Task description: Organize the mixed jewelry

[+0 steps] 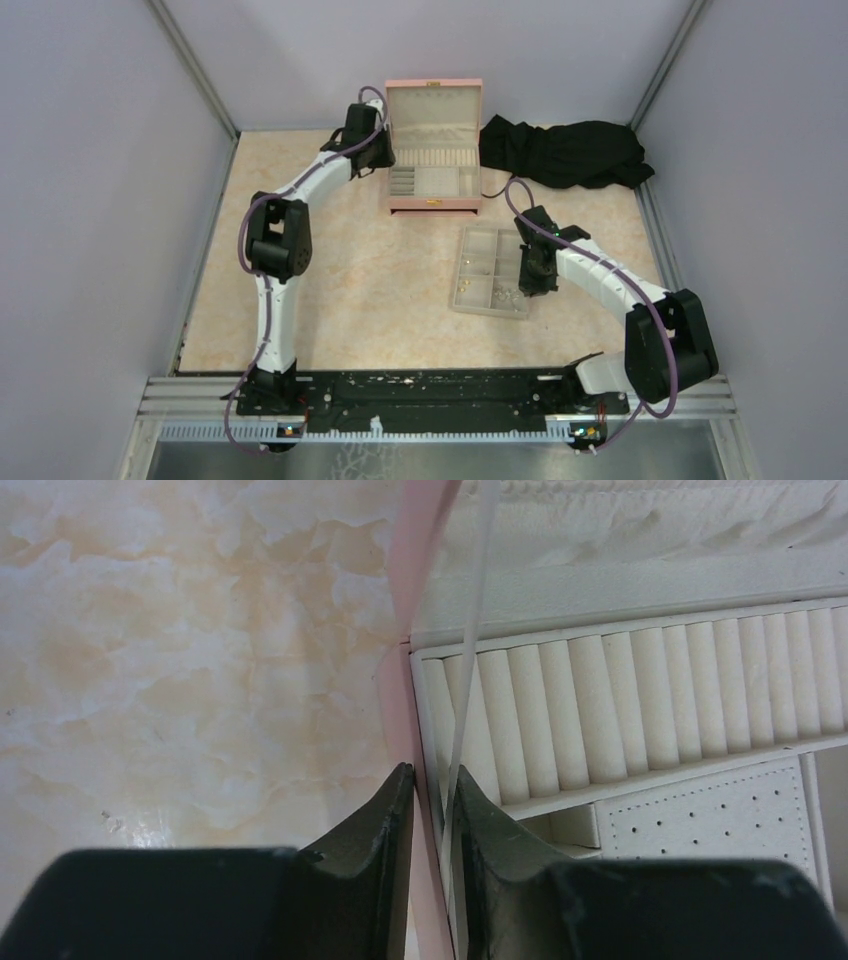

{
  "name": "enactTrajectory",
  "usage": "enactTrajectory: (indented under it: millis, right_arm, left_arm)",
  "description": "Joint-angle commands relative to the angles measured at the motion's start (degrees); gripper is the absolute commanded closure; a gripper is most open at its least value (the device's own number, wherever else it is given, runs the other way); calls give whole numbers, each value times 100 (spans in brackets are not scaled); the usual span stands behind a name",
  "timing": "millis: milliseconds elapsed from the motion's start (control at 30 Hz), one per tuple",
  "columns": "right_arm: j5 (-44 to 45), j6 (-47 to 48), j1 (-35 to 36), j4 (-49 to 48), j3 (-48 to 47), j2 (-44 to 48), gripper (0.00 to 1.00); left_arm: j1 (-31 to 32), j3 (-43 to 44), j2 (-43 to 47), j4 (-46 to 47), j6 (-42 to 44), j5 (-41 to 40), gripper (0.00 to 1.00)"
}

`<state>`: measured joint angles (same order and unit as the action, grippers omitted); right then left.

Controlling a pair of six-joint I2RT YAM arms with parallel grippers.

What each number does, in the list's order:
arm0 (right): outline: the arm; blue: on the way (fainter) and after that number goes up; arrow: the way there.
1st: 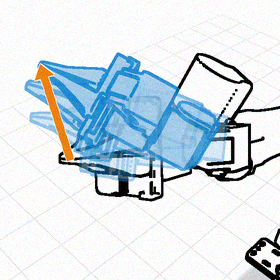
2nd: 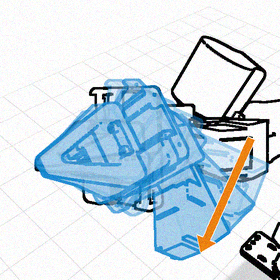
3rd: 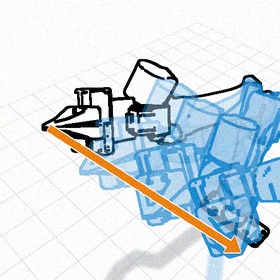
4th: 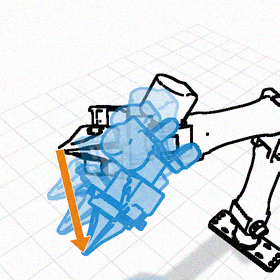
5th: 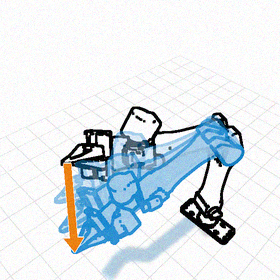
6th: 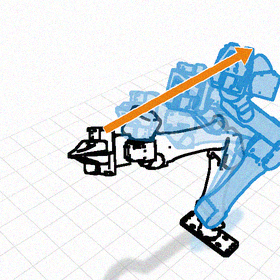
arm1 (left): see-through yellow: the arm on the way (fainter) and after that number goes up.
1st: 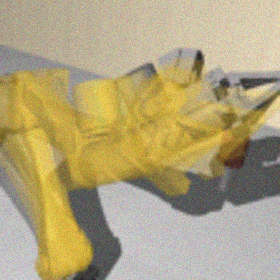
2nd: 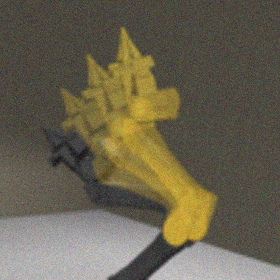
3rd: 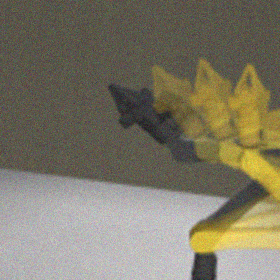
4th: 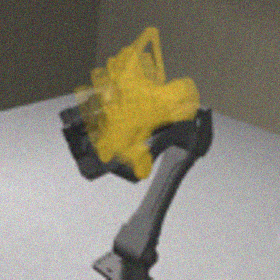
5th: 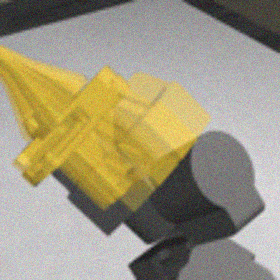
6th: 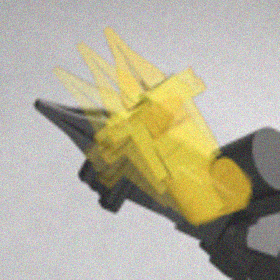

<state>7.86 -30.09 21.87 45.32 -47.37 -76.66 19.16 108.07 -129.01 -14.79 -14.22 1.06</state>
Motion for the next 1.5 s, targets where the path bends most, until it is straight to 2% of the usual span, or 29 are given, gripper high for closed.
enactTrajectory:
  millis: [0,67,233,267,467,667,767,1033,1267,1367,1467]
  right_arm:
    - [-32,-55,-25,-137,-220,91,100]
    - [-35,-52,-31,-129,-211,99,100]
    - [-12,-52,-25,-110,-189,172,100]
    - [-8,-55,-25,-103,-177,193,100]
    - [10,-95,-25,-84,-207,304,100]
    - [277,-396,-25,-110,-306,408,100]
    - [380,-590,-30,-142,-299,423,100]
    - [531,-1065,-40,-100,-154,610,100]
    - [639,-1402,-68,2,60,934,100]
    - [637,-1404,-77,103,87,1027,100]
    - [682,-1357,-77,242,71,1166,100]
  left_arm:
    - [124,36,-115,51,182,-243,76]
    - [155,51,-131,27,190,-263,80]
    - [158,81,-79,-68,84,-487,99]
    - [157,53,-42,-68,66,-545,100]
    - [153,-664,532,-51,-230,-1405,100]
    - [150,-2196,1662,-55,-915,-2225,100]
    - [149,-2830,2195,-374,-1594,-2424,100]
    - [354,-4234,3415,-1347,-3973,-2277,100]
    - [1447,-4581,3648,-1943,-6215,-2059,100]
    - [1755,-4520,3491,-1707,-6418,-1575,100]
    - [1886,-4035,3220,-2143,-6211,-1450,83]
